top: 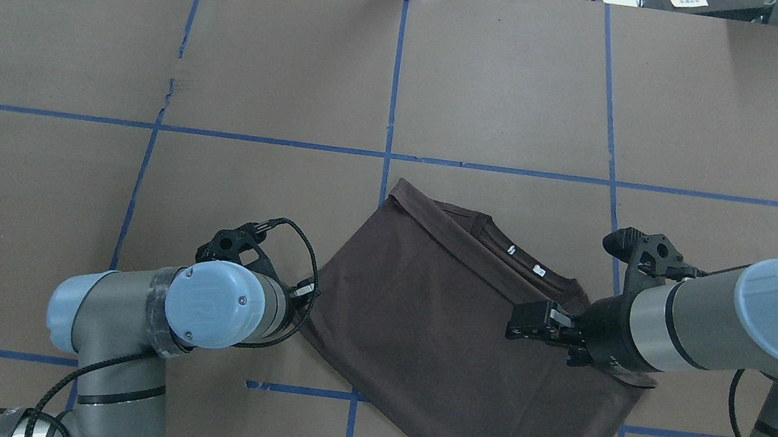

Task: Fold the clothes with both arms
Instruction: 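Push the shirt edge with the left gripper to square it while the right holds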

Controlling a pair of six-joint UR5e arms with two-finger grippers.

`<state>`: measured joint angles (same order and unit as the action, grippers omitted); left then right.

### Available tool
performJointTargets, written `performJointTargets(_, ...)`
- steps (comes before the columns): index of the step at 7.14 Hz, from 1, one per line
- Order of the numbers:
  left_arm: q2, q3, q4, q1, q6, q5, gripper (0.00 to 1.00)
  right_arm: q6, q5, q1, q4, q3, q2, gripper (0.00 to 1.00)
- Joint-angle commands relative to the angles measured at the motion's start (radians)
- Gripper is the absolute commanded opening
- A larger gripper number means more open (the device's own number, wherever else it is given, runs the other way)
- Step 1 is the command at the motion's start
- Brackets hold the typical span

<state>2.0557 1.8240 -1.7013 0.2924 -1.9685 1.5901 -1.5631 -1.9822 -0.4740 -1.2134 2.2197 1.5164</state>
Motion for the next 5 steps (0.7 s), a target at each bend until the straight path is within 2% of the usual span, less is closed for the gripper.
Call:
performJointTargets(1, 0.001, -0.011, 0.0, 0.072, 0.074, 0.002, 0.0, 0.0, 0.0, -0.003, 0.0, 0.0, -0.002, 1.0)
performJointTargets(2, 0.001, -0.025, -0.001, 0.12, 0.126, 0.002, 0.0, 0.0, 0.0, -0.005, 0.0, 0.0, -0.011, 1.0)
performJointTargets(5, 0.102, -0.223, -0.065, 0.258, 0.218, 0.001, 0.0, 0.0, 0.013, -0.011, 0.0, -0.005, -0.016, 1.0)
